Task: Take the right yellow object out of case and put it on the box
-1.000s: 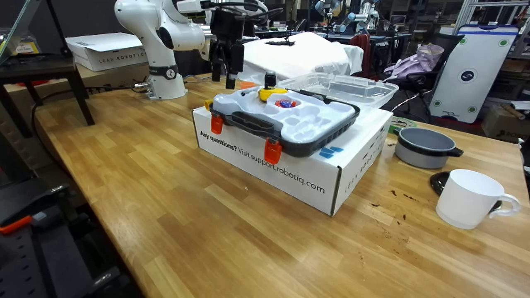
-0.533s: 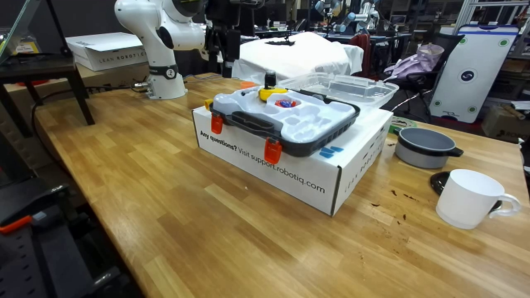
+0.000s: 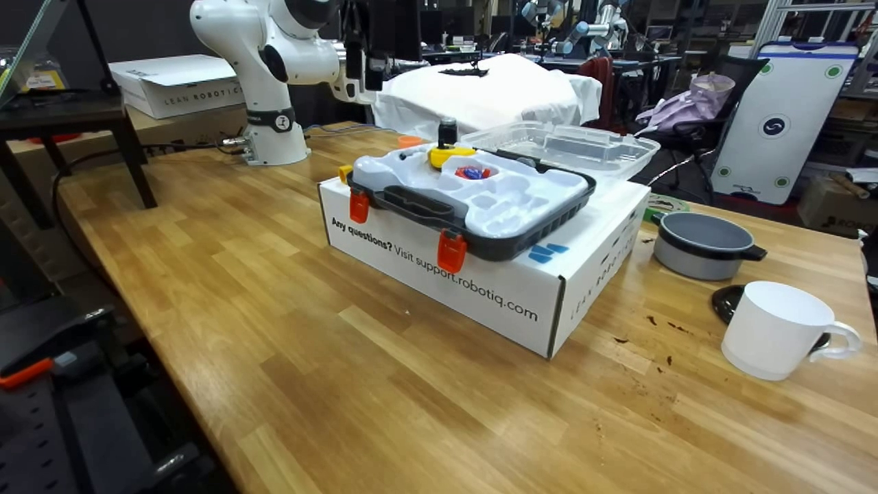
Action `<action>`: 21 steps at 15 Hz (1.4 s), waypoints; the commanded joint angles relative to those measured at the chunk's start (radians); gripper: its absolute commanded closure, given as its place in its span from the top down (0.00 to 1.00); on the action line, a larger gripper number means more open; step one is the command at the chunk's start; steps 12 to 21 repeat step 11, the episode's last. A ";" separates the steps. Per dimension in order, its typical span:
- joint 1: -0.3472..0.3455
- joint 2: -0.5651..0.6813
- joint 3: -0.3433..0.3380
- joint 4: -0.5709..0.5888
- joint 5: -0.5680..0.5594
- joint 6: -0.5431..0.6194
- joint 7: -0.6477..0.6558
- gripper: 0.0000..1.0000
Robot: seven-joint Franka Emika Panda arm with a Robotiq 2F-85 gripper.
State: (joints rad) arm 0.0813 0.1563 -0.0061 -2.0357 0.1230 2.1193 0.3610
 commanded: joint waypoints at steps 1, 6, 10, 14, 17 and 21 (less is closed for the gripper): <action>-0.026 -0.103 -0.004 -0.090 0.021 -0.020 0.061 1.00; -0.023 -0.062 0.007 -0.054 -0.001 -0.012 0.036 1.00; -0.024 -0.060 0.007 -0.052 -0.001 -0.012 0.036 1.00; -0.024 -0.060 0.007 -0.052 -0.001 -0.012 0.036 1.00; -0.024 -0.060 0.007 -0.052 -0.001 -0.012 0.036 1.00; -0.024 -0.060 0.007 -0.052 -0.001 -0.012 0.036 1.00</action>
